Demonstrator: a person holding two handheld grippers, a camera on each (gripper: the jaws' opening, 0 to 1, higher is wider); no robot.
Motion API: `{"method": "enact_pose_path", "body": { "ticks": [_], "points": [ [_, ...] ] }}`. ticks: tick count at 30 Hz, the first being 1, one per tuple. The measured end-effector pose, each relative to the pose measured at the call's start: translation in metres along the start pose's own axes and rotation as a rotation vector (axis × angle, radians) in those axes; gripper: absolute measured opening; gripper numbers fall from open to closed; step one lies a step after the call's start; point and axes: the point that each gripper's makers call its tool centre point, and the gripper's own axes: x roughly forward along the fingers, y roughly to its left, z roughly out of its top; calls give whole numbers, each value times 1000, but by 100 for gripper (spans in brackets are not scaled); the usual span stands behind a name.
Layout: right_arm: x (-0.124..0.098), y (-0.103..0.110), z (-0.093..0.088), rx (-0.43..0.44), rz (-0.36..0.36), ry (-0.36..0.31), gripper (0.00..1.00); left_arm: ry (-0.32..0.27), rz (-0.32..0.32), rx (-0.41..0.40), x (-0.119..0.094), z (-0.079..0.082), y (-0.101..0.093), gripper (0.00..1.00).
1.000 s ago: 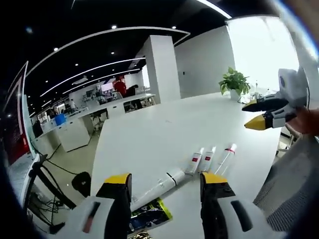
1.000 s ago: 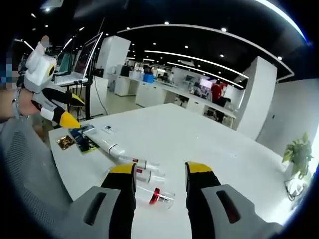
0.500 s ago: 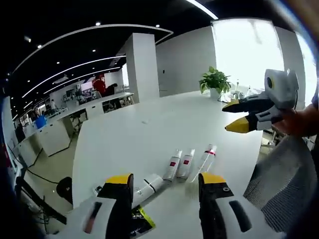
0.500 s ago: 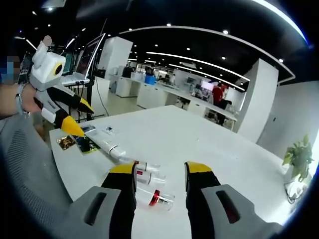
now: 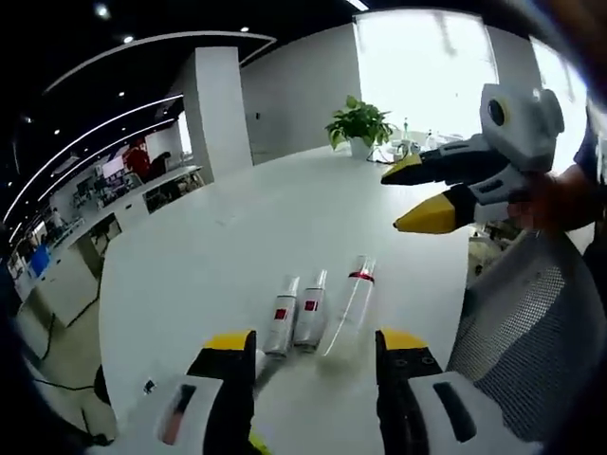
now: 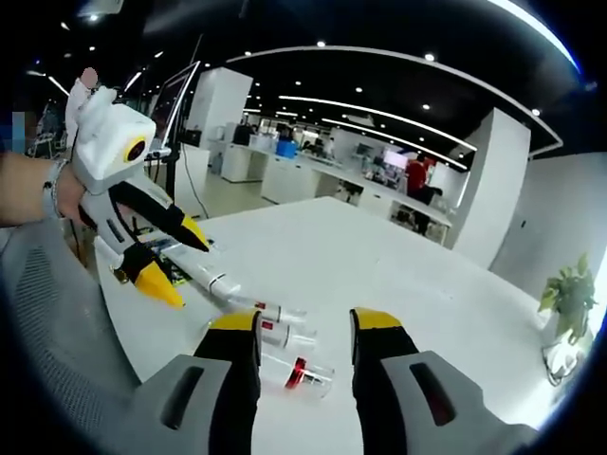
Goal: Arrange the skincare products in the storage area until every visible bottle or jar stands upright without overlapping.
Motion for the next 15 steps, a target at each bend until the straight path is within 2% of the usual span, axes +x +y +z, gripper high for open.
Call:
{"method": "enact_pose_path", "body": {
  "ticks": [4, 7, 10, 15],
  "points": [
    [0, -2, -2, -15, -8, 9, 35, 40, -44, 15, 14, -5, -8, 49],
    [-2, -12, 0, -64, -67, 8, 33, 101, -94, 41, 28, -15, -18, 49],
    [0, -15, -3, -54, -76, 17, 33, 133, -135, 33, 39, -20, -24, 47],
    [0, -16, -7, -57, -78, 38, 33, 170, -151, 54, 56, -22, -26, 44]
  ]
}}
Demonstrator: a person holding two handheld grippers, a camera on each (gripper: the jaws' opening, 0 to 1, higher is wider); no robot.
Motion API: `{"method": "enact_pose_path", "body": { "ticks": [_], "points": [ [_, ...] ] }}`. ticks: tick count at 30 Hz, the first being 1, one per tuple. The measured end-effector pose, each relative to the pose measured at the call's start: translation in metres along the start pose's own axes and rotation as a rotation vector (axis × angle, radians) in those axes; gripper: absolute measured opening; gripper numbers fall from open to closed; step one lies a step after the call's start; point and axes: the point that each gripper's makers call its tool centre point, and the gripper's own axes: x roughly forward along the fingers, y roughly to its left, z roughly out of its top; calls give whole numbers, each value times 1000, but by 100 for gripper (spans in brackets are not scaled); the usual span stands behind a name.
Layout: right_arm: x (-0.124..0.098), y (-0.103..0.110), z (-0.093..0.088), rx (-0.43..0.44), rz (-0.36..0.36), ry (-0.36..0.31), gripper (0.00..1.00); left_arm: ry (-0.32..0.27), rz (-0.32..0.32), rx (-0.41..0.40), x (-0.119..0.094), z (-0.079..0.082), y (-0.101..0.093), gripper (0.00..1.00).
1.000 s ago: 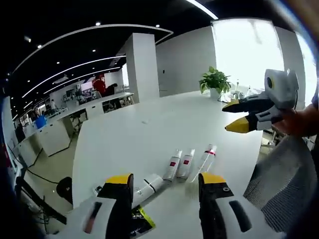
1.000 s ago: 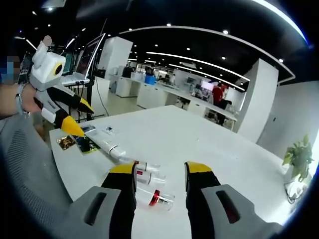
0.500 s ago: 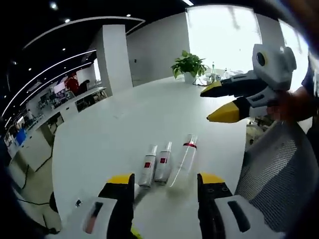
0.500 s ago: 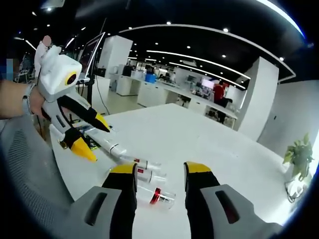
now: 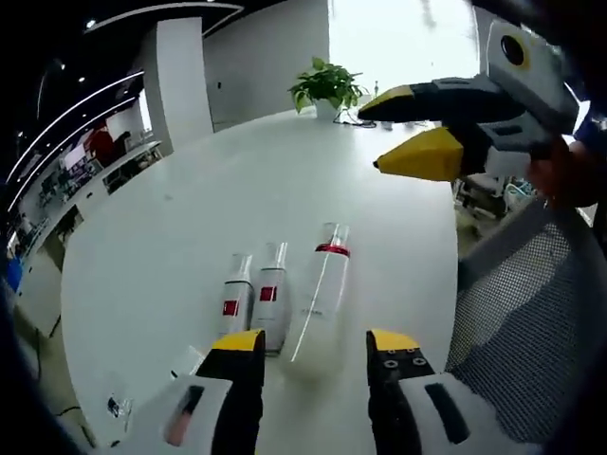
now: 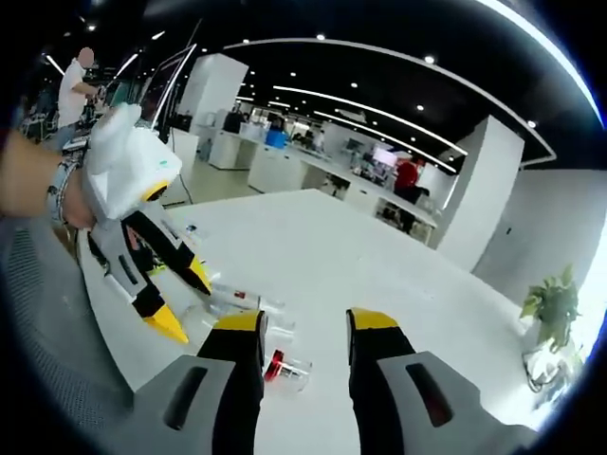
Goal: Arrange the skincare products in the storage area until every visible bottle or jar stands upright without overlapping.
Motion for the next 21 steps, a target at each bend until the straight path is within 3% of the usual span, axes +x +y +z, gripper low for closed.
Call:
{"method": "enact_pose_path", "body": {
  "ticks": [13, 15, 21],
  "points": [
    [1, -8, -8, 19, -24, 33, 30, 92, -80, 42, 27, 0, -2, 35],
    [1, -9, -8, 19, -27, 34, 30, 130, -77, 65, 29, -6, -3, 35],
    [2, -12, -10, 29, -35, 49, 29, 145, -42, 102, 36, -7, 1, 31]
  ]
}}
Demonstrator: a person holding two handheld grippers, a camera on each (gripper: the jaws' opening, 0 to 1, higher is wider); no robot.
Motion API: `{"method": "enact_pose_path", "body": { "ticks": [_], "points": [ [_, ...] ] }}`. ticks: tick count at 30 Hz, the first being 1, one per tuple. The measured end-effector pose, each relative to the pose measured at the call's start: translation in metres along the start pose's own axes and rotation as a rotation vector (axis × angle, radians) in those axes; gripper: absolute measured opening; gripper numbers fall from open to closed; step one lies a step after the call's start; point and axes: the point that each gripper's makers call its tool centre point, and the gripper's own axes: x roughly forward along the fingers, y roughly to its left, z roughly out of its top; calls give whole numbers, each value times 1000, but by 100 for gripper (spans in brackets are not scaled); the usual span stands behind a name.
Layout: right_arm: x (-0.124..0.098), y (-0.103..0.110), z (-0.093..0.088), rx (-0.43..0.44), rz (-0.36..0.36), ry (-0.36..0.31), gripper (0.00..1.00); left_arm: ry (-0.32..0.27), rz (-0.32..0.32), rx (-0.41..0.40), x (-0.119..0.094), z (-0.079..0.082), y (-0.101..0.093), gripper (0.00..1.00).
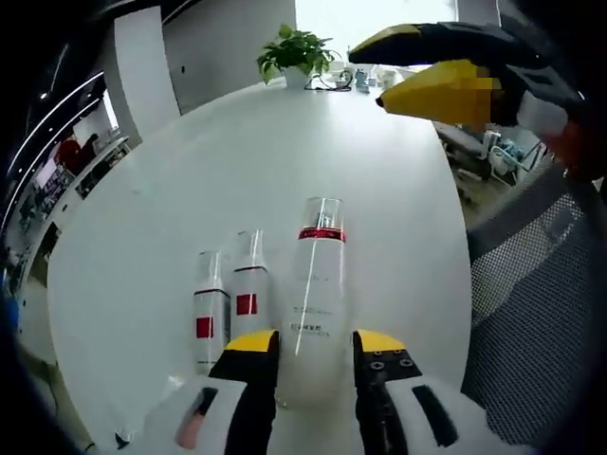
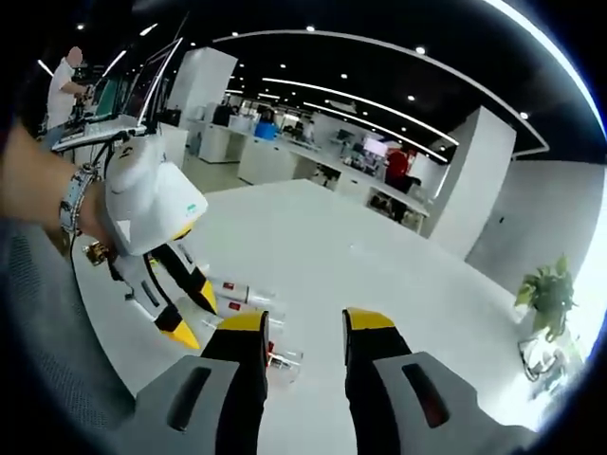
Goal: Arrange the skincare products in the storage area until every visible bottle or jar stands upright without overlapping.
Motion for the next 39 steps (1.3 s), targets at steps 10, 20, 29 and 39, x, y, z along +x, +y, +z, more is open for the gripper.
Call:
{"method": "enact_pose_path", "body": {
  "ticks": [10, 20, 29, 39],
  "points": [
    [0, 1, 1, -7, -3, -5, 29, 19, 26, 5, 1, -4, -2, 27],
    [-1, 5, 2, -14, 13, -9, 29, 34, 8, -14, -12, -21, -16, 27],
    [2, 26, 3, -22, 113, -10, 30, 82, -16, 17, -28, -44, -28, 27],
    [8, 75, -21, -32, 486, 116, 38, 149, -61, 115, -49, -77, -32, 27]
  ]
}}
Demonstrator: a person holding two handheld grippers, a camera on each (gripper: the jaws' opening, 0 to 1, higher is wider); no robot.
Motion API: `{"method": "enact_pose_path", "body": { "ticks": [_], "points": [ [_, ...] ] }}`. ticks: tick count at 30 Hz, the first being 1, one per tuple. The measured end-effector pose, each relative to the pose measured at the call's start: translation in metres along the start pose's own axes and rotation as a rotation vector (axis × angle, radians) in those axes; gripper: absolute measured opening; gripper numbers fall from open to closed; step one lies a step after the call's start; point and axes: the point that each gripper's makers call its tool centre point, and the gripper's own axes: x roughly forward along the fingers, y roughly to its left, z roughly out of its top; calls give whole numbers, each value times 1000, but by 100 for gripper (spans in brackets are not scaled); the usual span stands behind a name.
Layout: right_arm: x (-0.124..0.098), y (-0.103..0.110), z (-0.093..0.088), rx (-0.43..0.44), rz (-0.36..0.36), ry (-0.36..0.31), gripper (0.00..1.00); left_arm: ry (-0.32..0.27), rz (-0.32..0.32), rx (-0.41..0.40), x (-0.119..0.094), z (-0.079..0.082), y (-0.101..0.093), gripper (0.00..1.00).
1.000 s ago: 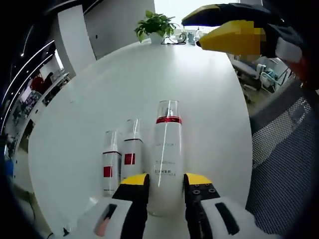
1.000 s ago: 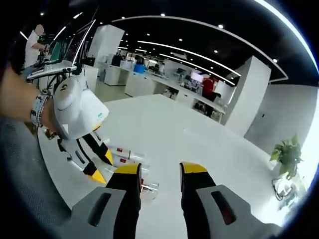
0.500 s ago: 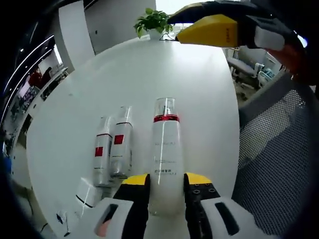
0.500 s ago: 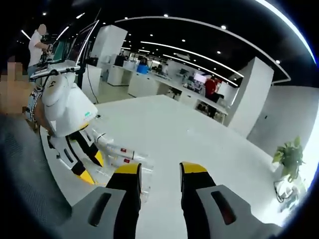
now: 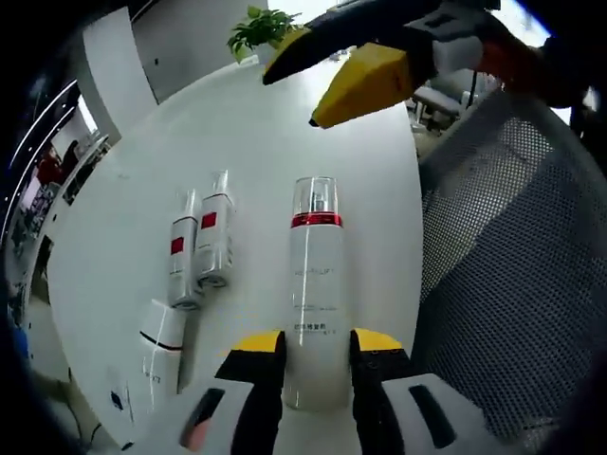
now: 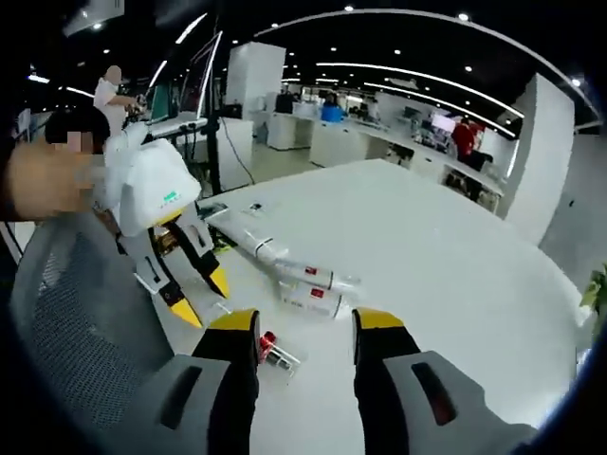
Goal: Arrange the skincare products in the storage area until every visible bottle or jar stands upright without overlapping.
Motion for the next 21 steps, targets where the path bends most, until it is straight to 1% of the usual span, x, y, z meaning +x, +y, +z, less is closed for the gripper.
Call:
{"method": "enact_pose_path", "body": {
  "ticks": [1, 3, 4, 5, 6, 8, 9, 10, 11, 12, 14, 16, 18, 19, 21],
  "points": [
    [3, 6, -6, -56, 56, 34, 38, 7, -4, 13, -2, -4, -1, 27],
    [7, 13, -16, -112, 129, 69, 38, 3, -2, 28, -3, -7, -2, 27],
    [11, 17, -24, -136, 176, 89, 38, 1, -2, 30, -4, -8, -2, 27],
    [13, 20, -32, -159, 207, 113, 38, -2, -4, 31, -4, -9, -2, 27],
    [16, 24, -42, -215, 240, 145, 38, -3, -4, 31, -4, -9, -2, 27],
    [22, 27, -53, -310, 264, 174, 38, -2, -6, 41, -4, -9, -2, 27],
    [25, 28, -56, -323, 269, 176, 38, 0, -6, 50, -4, -10, -2, 27],
    [29, 30, -60, -311, 279, 175, 38, -2, -7, 57, -4, -10, -2, 27],
    [30, 36, -63, -301, 322, 178, 37, -3, -8, 67, -4, -10, -2, 27],
    [31, 44, -67, -274, 379, 179, 37, -4, -8, 75, -4, -10, -3, 27],
    [35, 43, -71, -269, 391, 186, 37, -6, -10, 87, -4, -9, -3, 27],
    [39, 38, -74, -266, 386, 187, 35, -6, -11, 93, -4, -9, -3, 27],
    [39, 42, -72, -226, 424, 173, 32, -8, -11, 92, -3, -9, -3, 27],
    [38, 46, -71, -200, 453, 162, 32, -10, -11, 93, -3, -9, -3, 27],
    [39, 46, -70, -207, 455, 158, 32, -13, -14, 89, -3, -9, -3, 27]
  ]
}}
